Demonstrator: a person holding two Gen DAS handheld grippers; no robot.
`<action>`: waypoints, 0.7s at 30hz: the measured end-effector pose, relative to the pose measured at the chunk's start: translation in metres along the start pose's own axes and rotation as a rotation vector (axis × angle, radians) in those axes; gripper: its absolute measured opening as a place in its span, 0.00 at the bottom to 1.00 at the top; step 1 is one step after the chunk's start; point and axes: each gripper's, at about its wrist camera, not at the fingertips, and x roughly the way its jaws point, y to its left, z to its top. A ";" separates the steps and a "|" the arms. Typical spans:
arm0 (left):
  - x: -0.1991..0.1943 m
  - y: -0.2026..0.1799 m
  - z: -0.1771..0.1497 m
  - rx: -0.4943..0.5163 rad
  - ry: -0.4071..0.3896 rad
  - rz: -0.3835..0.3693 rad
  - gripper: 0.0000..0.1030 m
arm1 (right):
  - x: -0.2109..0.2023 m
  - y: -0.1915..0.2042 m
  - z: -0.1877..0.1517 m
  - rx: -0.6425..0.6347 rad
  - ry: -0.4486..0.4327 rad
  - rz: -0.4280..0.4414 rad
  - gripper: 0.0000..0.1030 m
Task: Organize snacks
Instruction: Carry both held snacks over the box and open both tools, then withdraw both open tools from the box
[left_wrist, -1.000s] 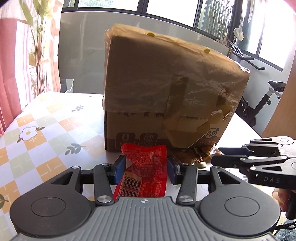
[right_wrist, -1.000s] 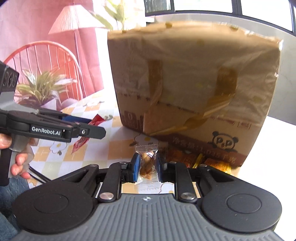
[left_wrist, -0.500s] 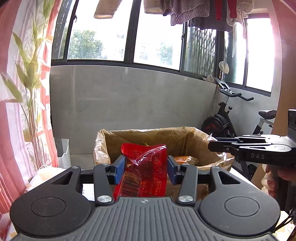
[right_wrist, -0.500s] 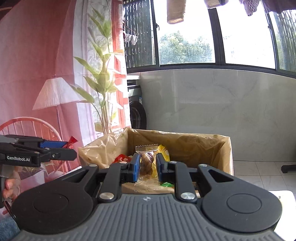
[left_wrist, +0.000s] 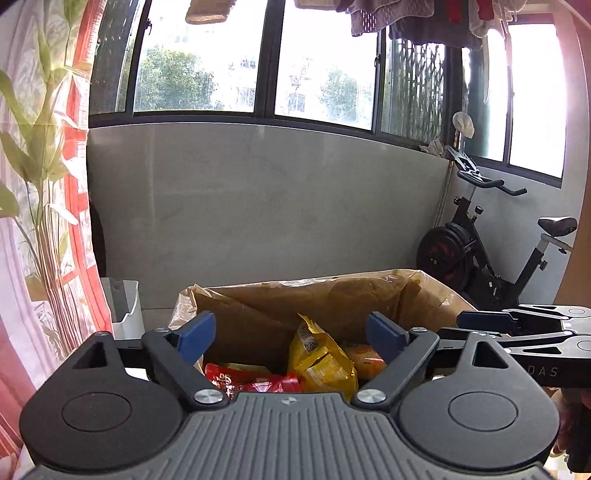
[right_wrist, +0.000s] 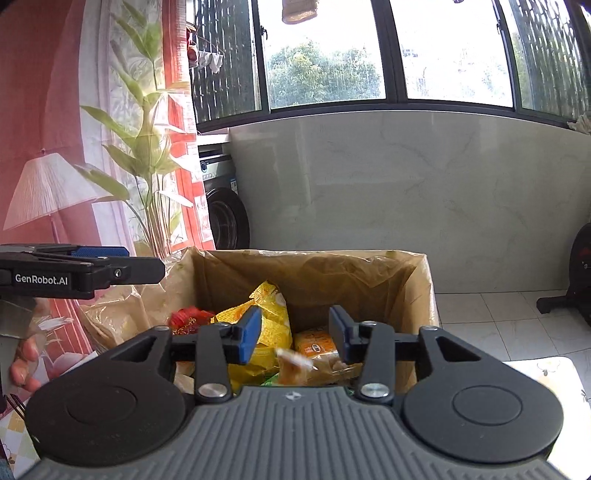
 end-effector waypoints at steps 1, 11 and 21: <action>0.000 0.001 -0.001 -0.008 0.004 -0.005 0.94 | -0.002 0.000 -0.001 -0.003 -0.005 -0.003 0.54; -0.022 0.021 -0.004 -0.157 0.046 -0.147 1.00 | -0.030 0.014 -0.002 -0.005 -0.066 0.003 0.79; -0.043 0.029 -0.019 -0.178 0.067 -0.191 1.00 | -0.055 0.033 -0.015 0.038 -0.090 0.048 0.81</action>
